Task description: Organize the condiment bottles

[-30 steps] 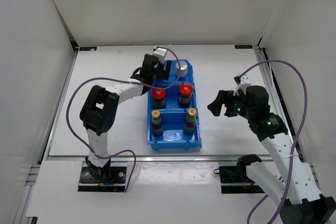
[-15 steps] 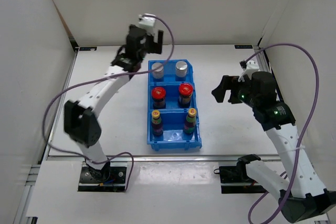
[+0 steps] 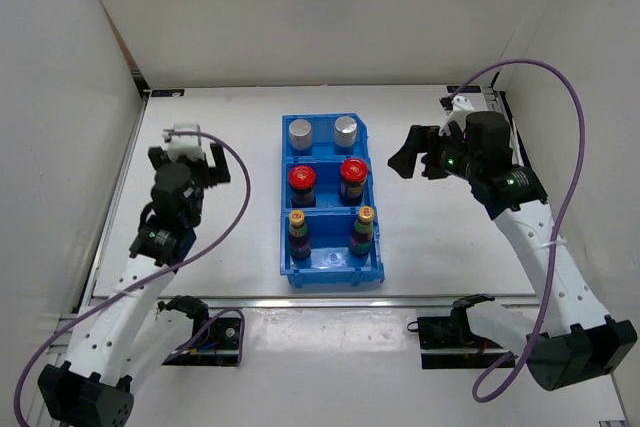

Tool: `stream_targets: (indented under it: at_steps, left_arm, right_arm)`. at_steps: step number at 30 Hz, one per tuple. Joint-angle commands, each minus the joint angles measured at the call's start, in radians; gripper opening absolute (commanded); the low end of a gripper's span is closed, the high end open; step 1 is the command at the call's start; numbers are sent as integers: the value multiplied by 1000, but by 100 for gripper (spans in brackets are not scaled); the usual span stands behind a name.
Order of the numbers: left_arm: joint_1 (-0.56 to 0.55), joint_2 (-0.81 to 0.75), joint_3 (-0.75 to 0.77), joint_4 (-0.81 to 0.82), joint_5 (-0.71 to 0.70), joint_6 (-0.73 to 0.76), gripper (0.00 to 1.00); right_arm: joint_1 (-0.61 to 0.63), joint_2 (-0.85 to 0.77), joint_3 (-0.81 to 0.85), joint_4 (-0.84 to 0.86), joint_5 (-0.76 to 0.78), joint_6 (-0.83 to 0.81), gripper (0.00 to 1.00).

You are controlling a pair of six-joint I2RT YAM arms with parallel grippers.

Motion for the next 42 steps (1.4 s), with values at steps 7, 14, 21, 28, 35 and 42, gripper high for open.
stream_targets:
  at_steps: [7, 14, 21, 28, 35, 42]
  left_arm:
    - [-4, -256, -300, 135, -1, -6, 100]
    - [-4, -315, -326, 74, 55, 4, 100]
    - [-4, -386, -387, 63, 60, 15, 100]
    - [-4, -358, -397, 112, 48, 6, 100]
    - [-4, -308, -415, 186, -10, -37, 100]
    - [-4, -204, -469, 309, -76, 55, 100]
  right_arm:
    - [-1, 5, -21, 16, 211, 16, 99]
    - [31, -65, -81, 5, 272, -59, 99]
    - [165, -135, -54, -190, 544, -194, 99]
    - [196, -239, -185, -153, 573, -204, 99]
    - [207, -254, -253, 2, 500, -193, 99]
    - [207, -153, -193, 33, 451, -161, 99]
